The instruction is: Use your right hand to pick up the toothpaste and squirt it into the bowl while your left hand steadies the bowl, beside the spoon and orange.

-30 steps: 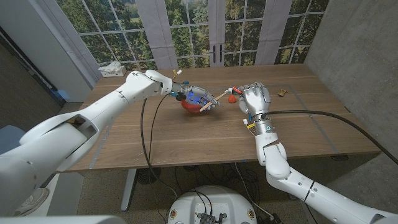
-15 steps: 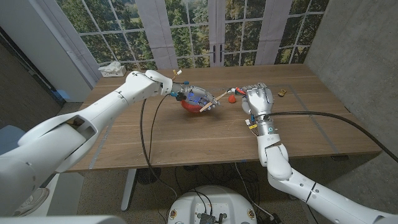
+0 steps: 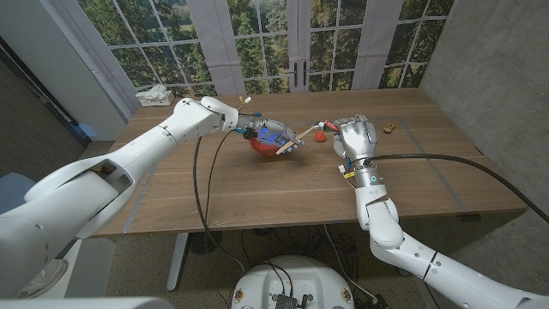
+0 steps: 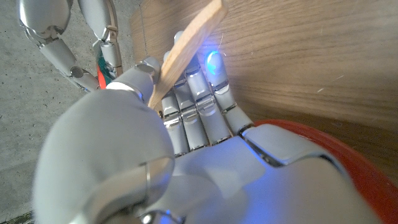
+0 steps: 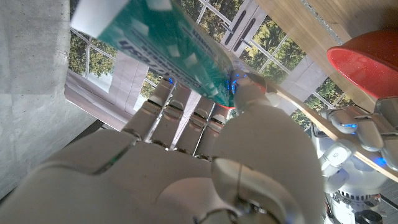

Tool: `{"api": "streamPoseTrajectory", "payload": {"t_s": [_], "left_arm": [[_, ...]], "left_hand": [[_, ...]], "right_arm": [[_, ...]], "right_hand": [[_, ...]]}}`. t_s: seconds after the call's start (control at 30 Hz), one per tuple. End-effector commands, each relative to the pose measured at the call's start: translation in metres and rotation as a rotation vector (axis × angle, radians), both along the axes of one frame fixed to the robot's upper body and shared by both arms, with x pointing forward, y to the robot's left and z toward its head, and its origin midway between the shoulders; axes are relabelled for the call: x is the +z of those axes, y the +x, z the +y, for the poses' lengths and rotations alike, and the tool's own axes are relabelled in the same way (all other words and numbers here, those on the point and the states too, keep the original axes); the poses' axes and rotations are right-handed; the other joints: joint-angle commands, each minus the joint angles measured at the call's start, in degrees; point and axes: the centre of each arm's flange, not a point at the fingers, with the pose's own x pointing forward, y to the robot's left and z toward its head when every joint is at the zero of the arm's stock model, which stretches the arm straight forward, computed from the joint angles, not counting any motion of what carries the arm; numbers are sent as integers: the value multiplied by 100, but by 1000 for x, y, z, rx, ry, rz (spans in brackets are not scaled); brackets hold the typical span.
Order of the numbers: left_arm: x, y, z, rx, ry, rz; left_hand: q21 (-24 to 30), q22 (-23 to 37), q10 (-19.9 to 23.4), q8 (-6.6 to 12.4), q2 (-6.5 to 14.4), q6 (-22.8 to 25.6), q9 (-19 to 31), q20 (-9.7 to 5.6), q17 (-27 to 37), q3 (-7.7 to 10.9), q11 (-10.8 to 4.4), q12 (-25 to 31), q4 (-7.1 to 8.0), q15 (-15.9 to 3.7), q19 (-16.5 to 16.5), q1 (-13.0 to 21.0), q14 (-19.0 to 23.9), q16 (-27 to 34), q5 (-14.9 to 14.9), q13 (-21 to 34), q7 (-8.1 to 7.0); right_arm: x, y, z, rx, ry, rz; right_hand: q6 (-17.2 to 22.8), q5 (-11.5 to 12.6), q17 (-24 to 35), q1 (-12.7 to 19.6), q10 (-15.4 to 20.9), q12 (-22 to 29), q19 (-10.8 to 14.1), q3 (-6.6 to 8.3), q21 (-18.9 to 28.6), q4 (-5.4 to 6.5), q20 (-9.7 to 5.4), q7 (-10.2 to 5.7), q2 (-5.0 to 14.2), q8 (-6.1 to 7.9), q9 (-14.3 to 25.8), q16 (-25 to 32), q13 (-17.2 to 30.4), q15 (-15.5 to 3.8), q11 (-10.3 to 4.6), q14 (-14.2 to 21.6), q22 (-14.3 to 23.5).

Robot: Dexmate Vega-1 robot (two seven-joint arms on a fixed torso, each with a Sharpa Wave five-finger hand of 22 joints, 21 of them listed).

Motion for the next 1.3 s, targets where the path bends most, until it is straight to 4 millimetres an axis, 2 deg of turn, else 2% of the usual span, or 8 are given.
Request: {"api": "streamPoseTrajectory", "payload": {"t_s": [0.03,0.27,0.7,1.3], "left_arm": [[-1,1,-2,-1,-2,5],[0,2,-3,0,-2,6],[1,4,-3,-5,-3,11],[0,7,-1,-15,10,18]], "left_hand": [[25,12,1007,-14,690,173,23,-515,9,9,-886,-25,-6,-550,7,706,204,51,23,-4,126],[25,9,1007,-22,690,168,26,-513,16,10,-887,-29,-7,-547,7,710,203,54,24,7,118],[25,5,1001,-28,696,163,41,-509,26,9,-881,-32,-1,-547,0,707,200,56,24,37,120],[26,0,1001,-35,694,174,46,-515,32,9,-886,-51,-4,-549,-2,710,197,56,25,43,124]], "right_arm": [[0,1,0,7,-8,-4],[0,1,0,11,-16,-14],[0,3,1,11,-24,-25],[5,7,6,16,-22,-23]], "right_hand": [[189,27,39,143,126,64,-6,14,35,-12,-329,-65,50,75,32,-21,101,-841,-35,50,7],[288,11,107,314,258,130,-1,38,78,-65,-342,-89,9,110,33,-38,172,-857,-36,102,6],[437,-106,223,520,345,161,34,30,168,-53,-398,-142,-63,163,33,-63,241,-861,-32,219,10],[483,-178,269,610,414,187,23,35,226,-19,-401,-100,-83,177,31,-149,301,-861,-30,279,10]]}}
